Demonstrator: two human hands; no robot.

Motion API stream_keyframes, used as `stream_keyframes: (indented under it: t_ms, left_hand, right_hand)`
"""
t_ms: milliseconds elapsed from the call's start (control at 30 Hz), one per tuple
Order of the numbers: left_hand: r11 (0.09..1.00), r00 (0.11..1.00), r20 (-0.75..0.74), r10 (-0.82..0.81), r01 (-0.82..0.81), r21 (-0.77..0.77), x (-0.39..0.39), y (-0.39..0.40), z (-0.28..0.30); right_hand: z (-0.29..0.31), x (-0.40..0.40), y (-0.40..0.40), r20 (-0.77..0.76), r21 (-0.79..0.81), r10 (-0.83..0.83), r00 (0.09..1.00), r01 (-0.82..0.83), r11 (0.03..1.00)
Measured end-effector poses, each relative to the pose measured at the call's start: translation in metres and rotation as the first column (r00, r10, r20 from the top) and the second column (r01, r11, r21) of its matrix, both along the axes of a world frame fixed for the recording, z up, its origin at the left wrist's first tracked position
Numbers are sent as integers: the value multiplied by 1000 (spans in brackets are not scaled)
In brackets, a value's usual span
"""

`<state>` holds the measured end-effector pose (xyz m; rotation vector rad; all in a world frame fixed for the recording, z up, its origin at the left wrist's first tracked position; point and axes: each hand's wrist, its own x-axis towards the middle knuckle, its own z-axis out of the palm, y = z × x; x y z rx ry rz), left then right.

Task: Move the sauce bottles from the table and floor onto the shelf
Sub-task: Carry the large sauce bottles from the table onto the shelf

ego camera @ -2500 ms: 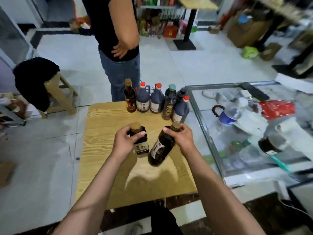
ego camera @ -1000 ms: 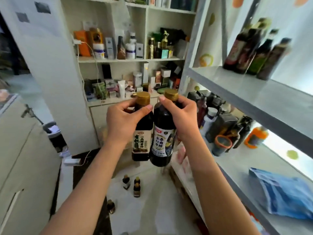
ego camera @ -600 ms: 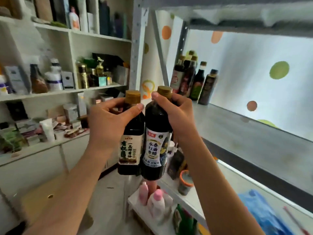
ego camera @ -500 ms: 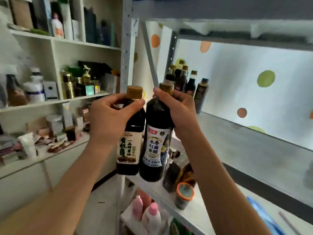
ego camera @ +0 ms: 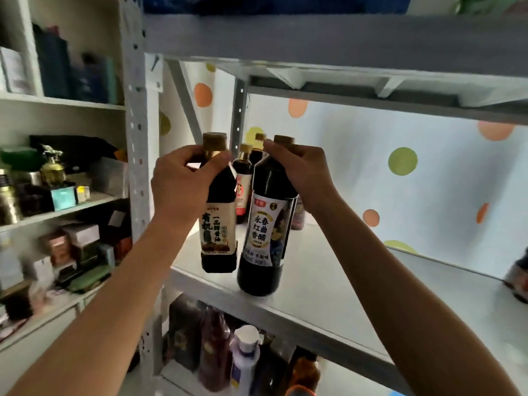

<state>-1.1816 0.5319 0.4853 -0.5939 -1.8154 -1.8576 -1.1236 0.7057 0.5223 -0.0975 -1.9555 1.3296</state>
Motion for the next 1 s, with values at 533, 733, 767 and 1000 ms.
stream_keyframes:
  t_ms: [533, 733, 767, 1000]
  left_hand:
    - [968, 985, -58, 162, -170, -186, -141, 92, -33]
    - [948, 981, -81, 175, -190, -255, -165, 103, -34]
    - [944, 983, -95, 157, -178, -277, -167, 106, -33]
    - [939, 996, -84, 35, -62, -338, -191, 114, -35]
  right_hand:
    - [-14, -117, 134, 48, 33, -111, 993, 109, 993]
    - [-13, -148, 139, 59, 48, -94, 994, 91, 995]
    - [-13, -152, 139, 63, 49, -93, 994, 90, 995]
    - [-16, -165, 142, 64, 42, -110, 992, 107, 993]
